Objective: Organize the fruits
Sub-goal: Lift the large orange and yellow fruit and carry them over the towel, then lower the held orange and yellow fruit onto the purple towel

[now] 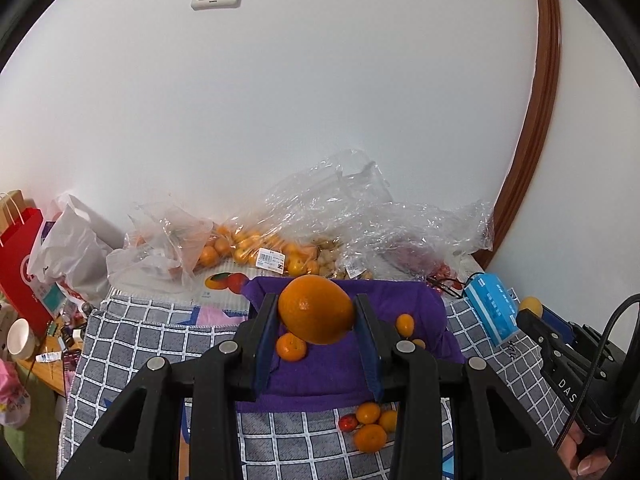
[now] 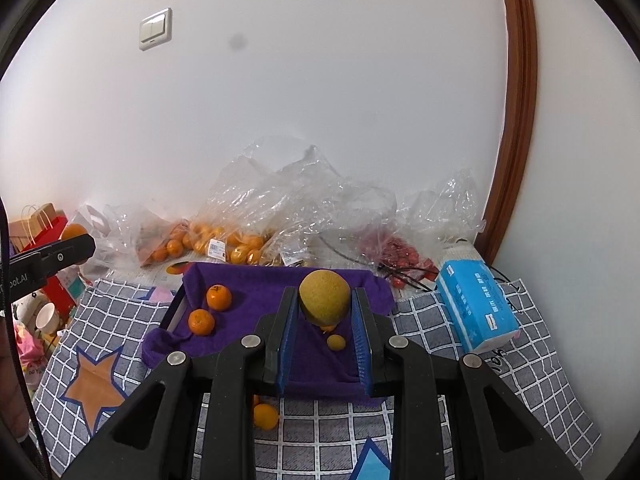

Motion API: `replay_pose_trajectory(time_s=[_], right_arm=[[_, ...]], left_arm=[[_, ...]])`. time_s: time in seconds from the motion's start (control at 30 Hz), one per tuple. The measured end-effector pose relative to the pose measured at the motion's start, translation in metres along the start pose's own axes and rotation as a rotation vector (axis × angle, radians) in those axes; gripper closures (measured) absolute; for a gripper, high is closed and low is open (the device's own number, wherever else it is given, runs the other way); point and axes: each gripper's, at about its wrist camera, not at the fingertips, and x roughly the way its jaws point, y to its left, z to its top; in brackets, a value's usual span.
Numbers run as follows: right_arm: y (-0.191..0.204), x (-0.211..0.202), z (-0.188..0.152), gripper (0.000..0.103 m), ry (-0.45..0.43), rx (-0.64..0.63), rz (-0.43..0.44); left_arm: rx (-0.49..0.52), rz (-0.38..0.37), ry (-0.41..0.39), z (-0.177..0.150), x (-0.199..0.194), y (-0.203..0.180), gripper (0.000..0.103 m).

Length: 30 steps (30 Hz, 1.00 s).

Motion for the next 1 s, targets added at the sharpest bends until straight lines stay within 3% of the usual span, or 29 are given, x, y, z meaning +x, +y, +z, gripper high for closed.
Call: replay_pose_trajectory(time_s=[1.0], right_arm=[[-0.005, 0.056, 0.010, 0.077, 0.044, 0.010, -0.012]], left_arm=[[-0.011, 0.007, 0.040, 0.013, 0.053, 0.011, 0.068]])
